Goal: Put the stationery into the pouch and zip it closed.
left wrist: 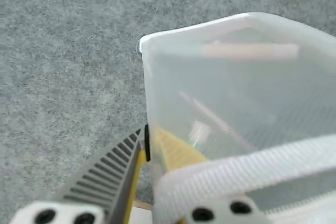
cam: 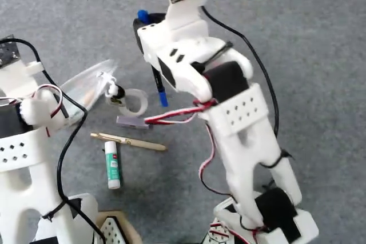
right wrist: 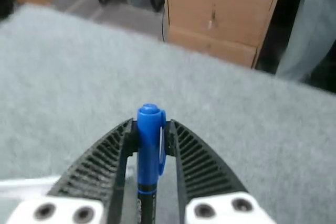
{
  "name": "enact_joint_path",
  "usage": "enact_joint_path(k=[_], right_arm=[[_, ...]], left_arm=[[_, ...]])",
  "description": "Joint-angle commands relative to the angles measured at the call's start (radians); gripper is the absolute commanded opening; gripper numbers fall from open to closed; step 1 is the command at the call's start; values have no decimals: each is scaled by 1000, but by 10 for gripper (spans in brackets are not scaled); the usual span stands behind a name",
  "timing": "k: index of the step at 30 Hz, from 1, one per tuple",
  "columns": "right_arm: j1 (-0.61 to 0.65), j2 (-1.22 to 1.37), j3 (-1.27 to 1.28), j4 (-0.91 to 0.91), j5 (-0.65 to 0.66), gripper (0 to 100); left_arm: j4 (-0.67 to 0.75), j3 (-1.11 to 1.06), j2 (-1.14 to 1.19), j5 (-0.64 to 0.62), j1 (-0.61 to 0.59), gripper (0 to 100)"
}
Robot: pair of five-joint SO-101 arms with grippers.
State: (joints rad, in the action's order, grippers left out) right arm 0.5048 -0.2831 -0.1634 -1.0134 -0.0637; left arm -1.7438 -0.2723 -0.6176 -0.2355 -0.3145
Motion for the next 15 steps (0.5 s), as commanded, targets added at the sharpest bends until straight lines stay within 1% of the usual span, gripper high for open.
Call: enact_joint_path(k=[1, 3, 6, 13, 15], right_arm=[[-6, -84, -51, 84, -8, 12], [-3, -113, -50, 127, -9, 12], [48, -154, -50, 164, -9, 12], [204, -255, -50, 170, -11, 12], [250, -278, -50, 172, -38, 12]], left_arm=[[-14, -41, 6, 2, 30, 28], [-14, -41, 6, 2, 30, 28], [-14, -41, 6, 3, 30, 28], [-14, -44, 6, 3, 31, 28], [-14, -42, 6, 3, 33, 28]])
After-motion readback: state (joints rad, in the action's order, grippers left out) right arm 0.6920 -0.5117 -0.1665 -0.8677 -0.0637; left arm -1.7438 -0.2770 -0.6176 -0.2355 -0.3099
